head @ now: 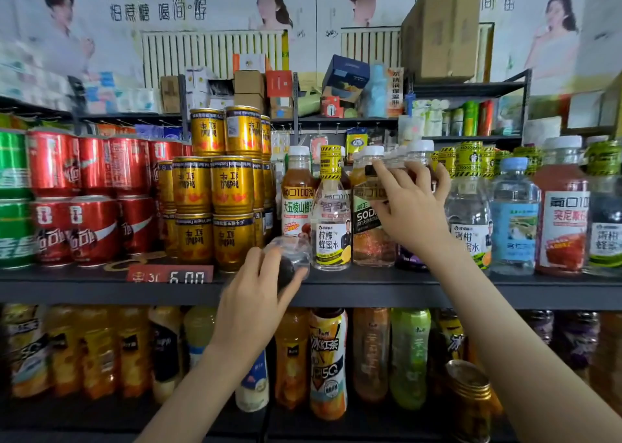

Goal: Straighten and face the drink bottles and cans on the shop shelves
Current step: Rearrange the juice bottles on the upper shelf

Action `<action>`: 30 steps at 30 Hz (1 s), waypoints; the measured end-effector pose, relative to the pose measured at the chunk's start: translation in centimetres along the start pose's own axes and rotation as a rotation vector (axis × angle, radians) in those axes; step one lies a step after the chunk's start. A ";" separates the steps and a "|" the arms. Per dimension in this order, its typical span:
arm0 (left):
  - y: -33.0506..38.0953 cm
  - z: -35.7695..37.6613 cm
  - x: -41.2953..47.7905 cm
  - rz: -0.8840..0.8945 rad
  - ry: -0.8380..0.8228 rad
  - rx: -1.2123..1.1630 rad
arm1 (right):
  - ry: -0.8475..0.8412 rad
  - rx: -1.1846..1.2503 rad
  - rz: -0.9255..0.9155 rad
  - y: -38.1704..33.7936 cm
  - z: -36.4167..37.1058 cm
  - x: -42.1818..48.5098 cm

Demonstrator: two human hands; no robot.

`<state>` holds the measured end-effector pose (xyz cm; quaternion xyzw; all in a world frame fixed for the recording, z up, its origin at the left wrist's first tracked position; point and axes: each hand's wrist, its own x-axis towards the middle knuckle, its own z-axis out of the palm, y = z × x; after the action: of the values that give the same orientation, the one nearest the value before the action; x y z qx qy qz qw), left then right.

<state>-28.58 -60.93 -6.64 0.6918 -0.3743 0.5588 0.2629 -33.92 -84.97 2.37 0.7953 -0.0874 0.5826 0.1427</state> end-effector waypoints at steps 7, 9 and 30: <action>1.8 0.1 9.7 -0.233 -0.046 0.030 | 0.065 0.268 0.089 -2.7 -1.5 -1.6; 1.4 1.2 11.9 -0.288 -0.140 0.079 | 0.017 0.350 0.096 -3.6 -1.5 -2.0; -0.5 3.8 13.8 -0.522 -0.241 -0.196 | -0.238 0.496 0.160 -6.7 0.3 -3.5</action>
<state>-24.70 -66.69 5.91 0.7973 -0.2643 0.3475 0.4168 -32.66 -78.88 -1.92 0.8593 -0.0209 0.4982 -0.1140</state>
